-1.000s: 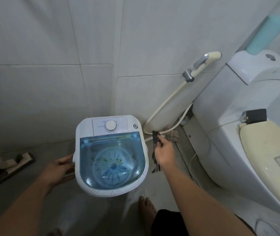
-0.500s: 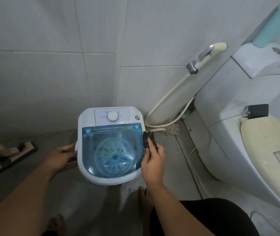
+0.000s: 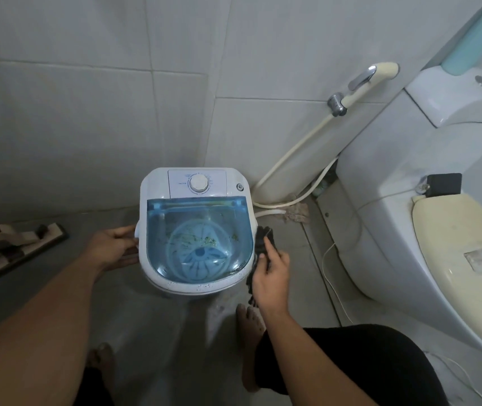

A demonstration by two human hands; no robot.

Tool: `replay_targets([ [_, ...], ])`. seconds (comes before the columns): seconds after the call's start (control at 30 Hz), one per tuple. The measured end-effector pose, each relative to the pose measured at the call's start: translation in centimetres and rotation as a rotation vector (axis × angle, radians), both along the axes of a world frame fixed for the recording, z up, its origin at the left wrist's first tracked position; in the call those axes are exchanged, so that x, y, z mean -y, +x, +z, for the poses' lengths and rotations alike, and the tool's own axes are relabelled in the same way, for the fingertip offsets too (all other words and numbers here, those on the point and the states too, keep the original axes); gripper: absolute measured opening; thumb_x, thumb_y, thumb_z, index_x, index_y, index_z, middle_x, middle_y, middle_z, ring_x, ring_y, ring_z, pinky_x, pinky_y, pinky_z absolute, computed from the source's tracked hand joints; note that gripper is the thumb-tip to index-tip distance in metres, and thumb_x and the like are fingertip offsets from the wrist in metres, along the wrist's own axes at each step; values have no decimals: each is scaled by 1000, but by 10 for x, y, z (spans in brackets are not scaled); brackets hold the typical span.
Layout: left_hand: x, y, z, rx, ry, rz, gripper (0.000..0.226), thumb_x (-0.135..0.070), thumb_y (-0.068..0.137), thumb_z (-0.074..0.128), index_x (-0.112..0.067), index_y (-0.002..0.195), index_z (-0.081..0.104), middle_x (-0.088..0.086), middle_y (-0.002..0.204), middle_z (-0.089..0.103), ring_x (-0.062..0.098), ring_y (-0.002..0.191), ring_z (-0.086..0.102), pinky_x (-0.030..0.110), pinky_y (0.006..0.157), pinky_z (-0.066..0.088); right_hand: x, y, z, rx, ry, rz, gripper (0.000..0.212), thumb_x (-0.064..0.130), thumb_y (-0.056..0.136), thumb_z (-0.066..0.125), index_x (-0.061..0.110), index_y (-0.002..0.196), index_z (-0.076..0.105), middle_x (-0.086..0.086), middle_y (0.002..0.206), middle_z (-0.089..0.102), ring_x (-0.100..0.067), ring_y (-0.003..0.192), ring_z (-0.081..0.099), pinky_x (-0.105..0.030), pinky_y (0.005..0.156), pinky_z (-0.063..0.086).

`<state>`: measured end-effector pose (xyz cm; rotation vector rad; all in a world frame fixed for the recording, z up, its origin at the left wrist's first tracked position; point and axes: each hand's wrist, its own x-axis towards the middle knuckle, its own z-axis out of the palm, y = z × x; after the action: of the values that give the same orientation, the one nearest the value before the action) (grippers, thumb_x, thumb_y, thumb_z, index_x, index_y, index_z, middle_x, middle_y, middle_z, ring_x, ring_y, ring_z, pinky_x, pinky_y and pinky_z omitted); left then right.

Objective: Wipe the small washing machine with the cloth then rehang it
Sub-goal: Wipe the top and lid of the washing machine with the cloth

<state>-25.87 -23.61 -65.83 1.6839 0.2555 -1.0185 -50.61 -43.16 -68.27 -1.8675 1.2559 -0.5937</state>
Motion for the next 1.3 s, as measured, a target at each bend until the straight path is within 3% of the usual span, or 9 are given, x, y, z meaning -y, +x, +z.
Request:
replay_targets([
  [0.1, 1, -1, 0, -3, 9, 11, 38, 2, 89, 60, -18, 121, 66, 2, 79, 74, 10, 58, 70, 34, 77, 58, -15, -3, -8, -19, -78, 58, 44, 14, 101, 55, 29, 142, 58, 6, 120, 47, -10, 106, 57, -22, 95, 47],
  [0.2, 2, -2, 1, -8, -4, 12, 39, 3, 90, 58, -16, 124, 63, 3, 82, 73, 16, 70, 68, 36, 82, 55, -35, -16, -19, -5, -152, 95, 47, 11, 99, 57, 30, 141, 59, 4, 129, 46, -16, 115, 58, -25, 96, 49],
  [0.3, 1, -2, 2, -2, 11, 1, 38, 3, 90, 58, -19, 120, 65, -6, 66, 75, 7, 55, 69, 28, 67, 59, -53, -25, -25, -40, -187, 123, 48, 13, 99, 58, 33, 142, 57, 1, 135, 44, -21, 121, 57, -30, 96, 53],
  [0.43, 2, -2, 3, 7, 3, -10, 40, 4, 89, 58, -14, 124, 64, 0, 77, 73, 11, 61, 69, 29, 70, 59, -73, -38, -21, -95, -226, 235, 47, 21, 100, 56, 38, 143, 54, 1, 137, 44, -18, 124, 54, -36, 93, 55],
  [0.53, 3, -4, 6, -6, -22, 1, 35, 3, 90, 58, -15, 119, 64, -4, 63, 74, 5, 50, 69, 21, 52, 59, -76, -43, -13, -121, -242, 346, 50, 28, 100, 50, 39, 148, 47, 2, 136, 44, -16, 126, 51, -38, 93, 55],
  [0.73, 1, -1, 1, 3, -22, -14, 42, 2, 91, 58, -13, 131, 59, 7, 89, 69, 5, 49, 68, 25, 57, 58, -62, -26, -4, -211, -293, 333, 53, 46, 97, 60, 38, 147, 49, -2, 139, 41, -22, 123, 54, -40, 88, 58],
  [0.9, 0, 0, 0, 1, -32, -13, 41, 2, 91, 58, -11, 131, 60, 16, 102, 70, 11, 57, 71, 23, 54, 59, -56, -23, -2, -274, -377, 298, 40, 40, 97, 63, 35, 136, 62, -6, 151, 38, -25, 133, 47, -44, 84, 60],
  [1.1, -1, 1, -2, 15, -21, -13, 39, 0, 91, 59, -13, 127, 62, 5, 87, 70, 4, 50, 68, 21, 53, 59, -48, -22, 0, -317, -463, 361, 36, 36, 97, 62, 28, 133, 67, -2, 135, 56, -24, 119, 52, -40, 75, 61],
  [1.3, -2, 3, -2, 13, -11, -30, 41, -1, 90, 61, -16, 128, 62, 6, 86, 72, 13, 63, 70, 22, 51, 59, -53, -20, 6, -306, -466, 467, 36, 36, 99, 59, 27, 133, 67, 4, 127, 59, -19, 113, 52, -35, 76, 59],
])
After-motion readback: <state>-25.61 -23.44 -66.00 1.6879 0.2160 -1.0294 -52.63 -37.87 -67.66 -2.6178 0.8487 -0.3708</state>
